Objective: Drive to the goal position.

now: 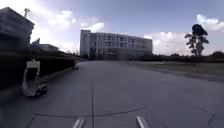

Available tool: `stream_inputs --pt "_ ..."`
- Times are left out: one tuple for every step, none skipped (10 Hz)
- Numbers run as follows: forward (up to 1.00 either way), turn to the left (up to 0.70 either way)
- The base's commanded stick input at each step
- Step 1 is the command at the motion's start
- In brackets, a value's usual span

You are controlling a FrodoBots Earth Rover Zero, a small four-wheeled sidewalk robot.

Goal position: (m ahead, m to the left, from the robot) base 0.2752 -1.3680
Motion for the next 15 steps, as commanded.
stream_inputs --pt "0.70 0.00" --pt "0.70 0.00" --pt "0.70 0.00" --pt "0.70 0.00" --pt "0.70 0.00" --pt "0.04 0.00" --pt "0.70 0.00" --pt "0.70 0.00" --pt "0.70 0.00" --pt "0.70 0.00" --pt "0.70 0.00" --pt "0.70 0.00" --pt "0.70 0.00" --pt "0.70 0.00" --pt "0.70 0.08"
